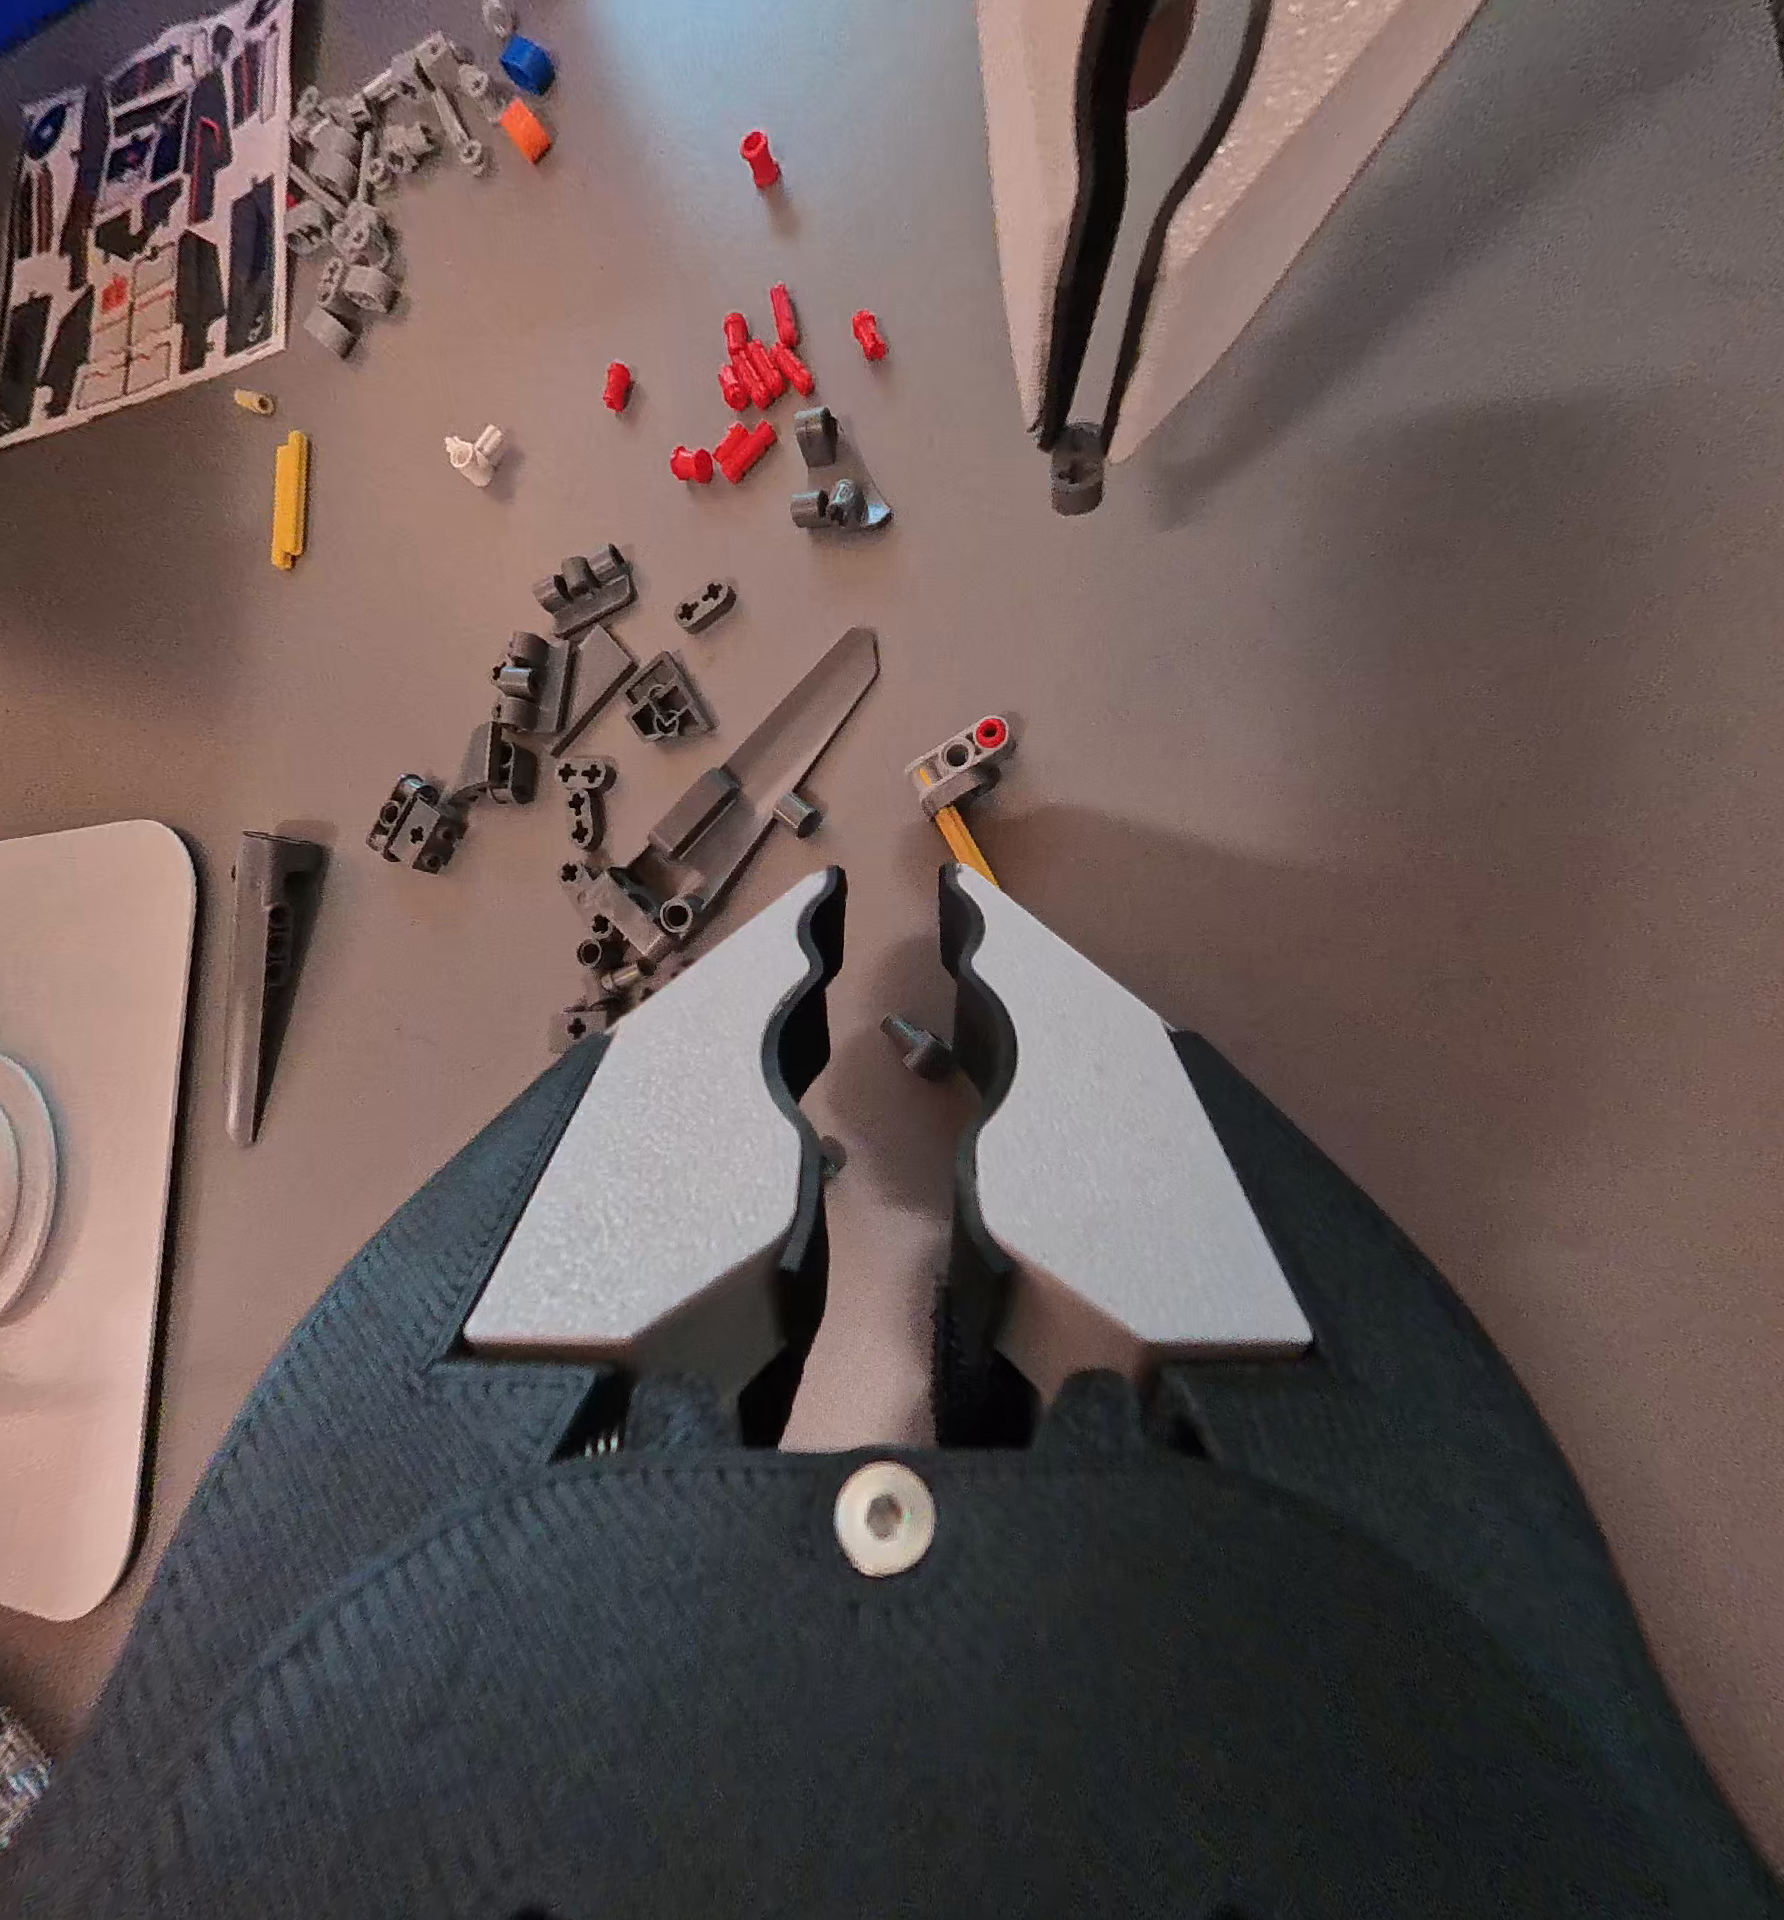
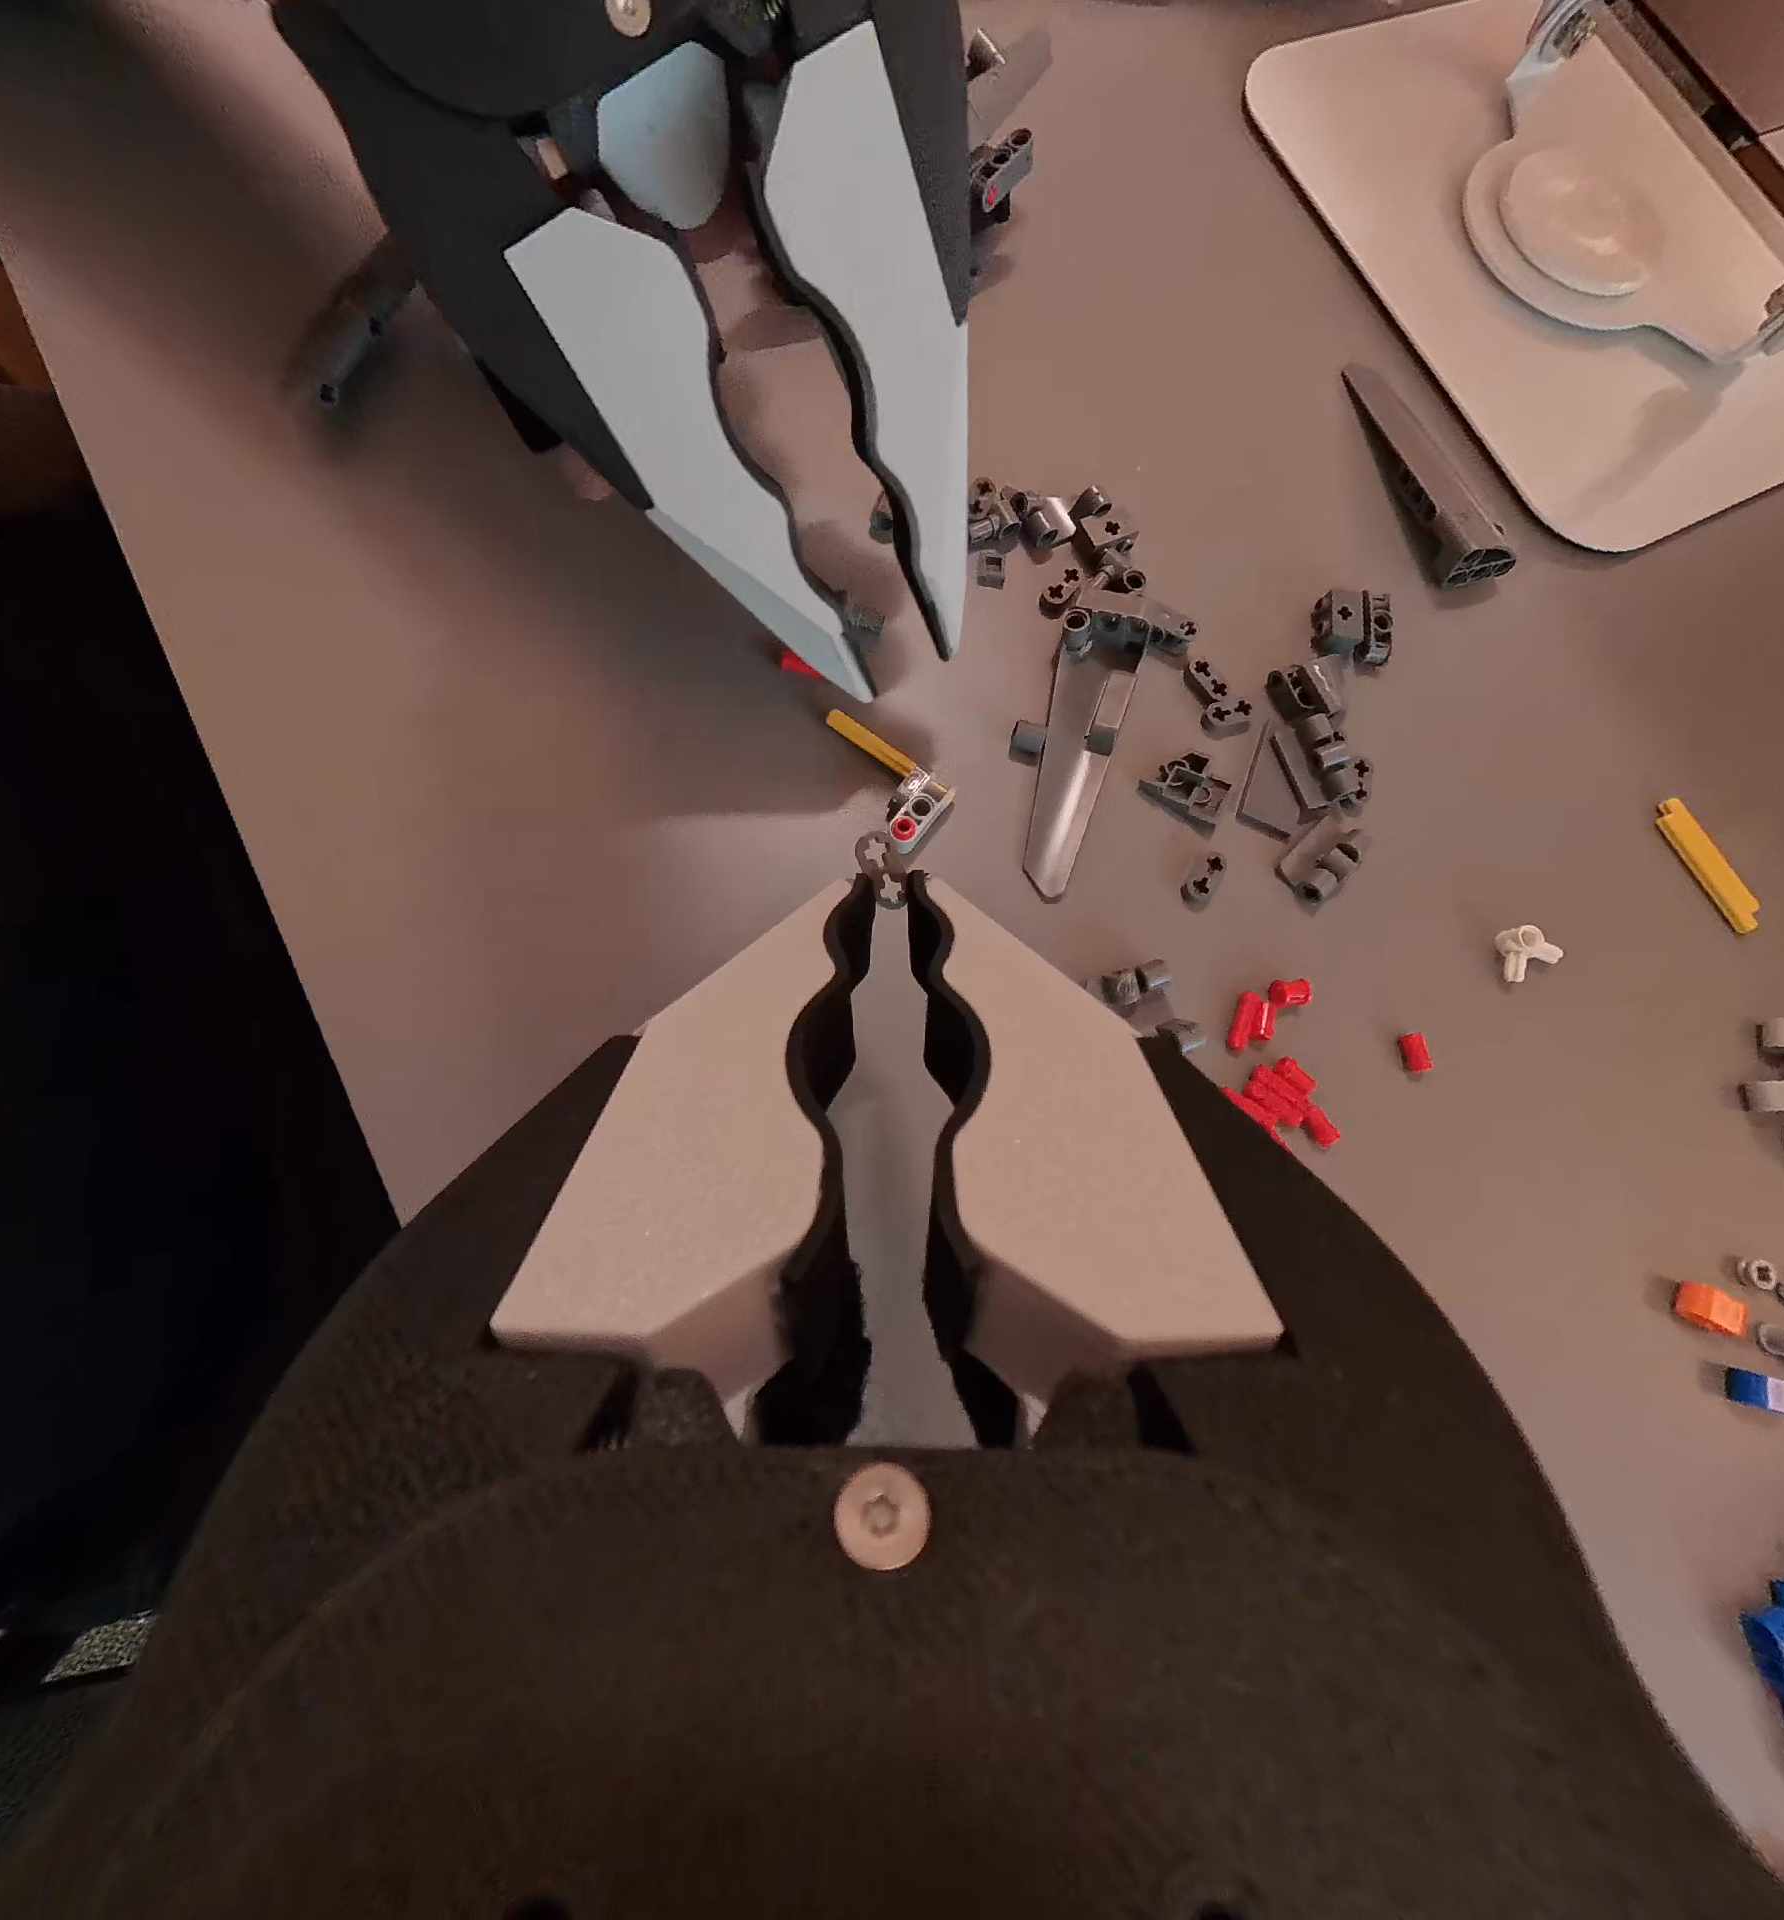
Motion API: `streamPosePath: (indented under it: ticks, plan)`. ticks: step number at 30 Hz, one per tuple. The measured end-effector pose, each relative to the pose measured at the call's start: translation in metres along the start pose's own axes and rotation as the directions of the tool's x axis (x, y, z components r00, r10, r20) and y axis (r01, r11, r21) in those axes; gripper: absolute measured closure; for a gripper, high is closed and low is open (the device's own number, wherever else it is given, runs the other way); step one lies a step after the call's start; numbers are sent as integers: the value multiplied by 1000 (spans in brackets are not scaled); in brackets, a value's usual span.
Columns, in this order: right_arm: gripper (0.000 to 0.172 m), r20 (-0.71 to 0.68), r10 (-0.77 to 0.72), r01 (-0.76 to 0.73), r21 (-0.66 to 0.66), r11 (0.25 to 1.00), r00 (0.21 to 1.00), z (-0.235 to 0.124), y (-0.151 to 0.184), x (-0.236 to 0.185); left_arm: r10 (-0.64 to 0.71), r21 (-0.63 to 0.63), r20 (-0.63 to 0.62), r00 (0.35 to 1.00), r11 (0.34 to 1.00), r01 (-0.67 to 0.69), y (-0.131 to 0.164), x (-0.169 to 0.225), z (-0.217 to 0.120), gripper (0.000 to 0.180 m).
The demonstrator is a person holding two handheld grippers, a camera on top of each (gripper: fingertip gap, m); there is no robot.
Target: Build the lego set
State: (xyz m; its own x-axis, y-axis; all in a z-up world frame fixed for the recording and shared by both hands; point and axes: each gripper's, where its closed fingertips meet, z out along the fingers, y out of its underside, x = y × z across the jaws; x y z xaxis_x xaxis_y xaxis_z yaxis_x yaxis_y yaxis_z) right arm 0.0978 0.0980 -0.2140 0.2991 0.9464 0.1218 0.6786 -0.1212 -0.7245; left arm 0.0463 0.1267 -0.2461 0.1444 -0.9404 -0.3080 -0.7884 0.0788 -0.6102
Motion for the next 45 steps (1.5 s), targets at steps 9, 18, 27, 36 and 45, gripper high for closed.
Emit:
streamPosePath:
  ticks: [9, 18, 27, 36, 45]
  plan:
    - [168, -1, 17, -17, -4, 1000, 1000, 1, 7, 0, 39, -68, -73, 997, 997, -44, 7, 23, -4, 160]
    - [166, -78, -8, -3, -149, 989, 997, 23, 42, 12, 23, -83, -23, 999, 996, -25, 9, 21, 9, 173]
    - [146, -201, -197, 182, -93, 979, 960, 19, 18, 13, -36, -103, -37, 999, 994, 32, 8, 16, 12, 178]
    - [152, -394, -631, 570, -273, 775, 668, 41, -4, 7, -88, -155, -97, 991, 985, 72, 0, 8, 3, 178]
    - [164, -435, -717, 624, -361, 693, 544, 42, -12, 21, -166, -128, -169, 972, 981, 146, -17, 0, -15, 179]
